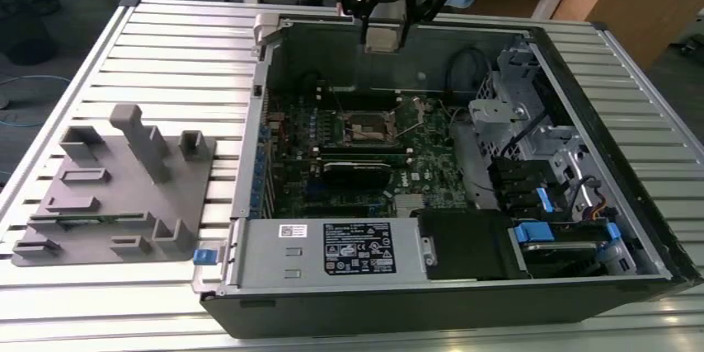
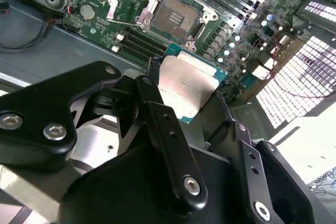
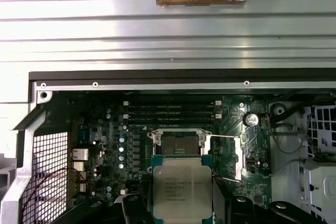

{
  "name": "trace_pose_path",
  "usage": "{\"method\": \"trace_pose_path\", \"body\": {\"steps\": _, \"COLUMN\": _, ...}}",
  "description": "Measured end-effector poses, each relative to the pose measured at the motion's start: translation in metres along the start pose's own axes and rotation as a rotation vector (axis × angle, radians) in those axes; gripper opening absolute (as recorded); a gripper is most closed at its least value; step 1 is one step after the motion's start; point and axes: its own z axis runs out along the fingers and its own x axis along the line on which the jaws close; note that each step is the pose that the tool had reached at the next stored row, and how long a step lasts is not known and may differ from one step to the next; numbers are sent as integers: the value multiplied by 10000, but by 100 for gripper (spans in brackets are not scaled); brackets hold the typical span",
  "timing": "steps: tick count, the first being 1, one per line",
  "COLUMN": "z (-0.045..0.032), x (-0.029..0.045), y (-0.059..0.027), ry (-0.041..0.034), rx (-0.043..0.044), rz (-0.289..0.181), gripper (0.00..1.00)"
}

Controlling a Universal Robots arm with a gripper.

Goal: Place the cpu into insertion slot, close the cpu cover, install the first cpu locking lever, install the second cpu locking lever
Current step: 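Place the cpu into insertion slot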

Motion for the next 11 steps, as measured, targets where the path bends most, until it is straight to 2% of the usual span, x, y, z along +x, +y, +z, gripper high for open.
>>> {"method": "trace_pose_path", "body": {"steps": 11, "z": 17, "x": 0, "y": -1, "ry": -1, "rx": -1, "rz": 0, "gripper": 54}}
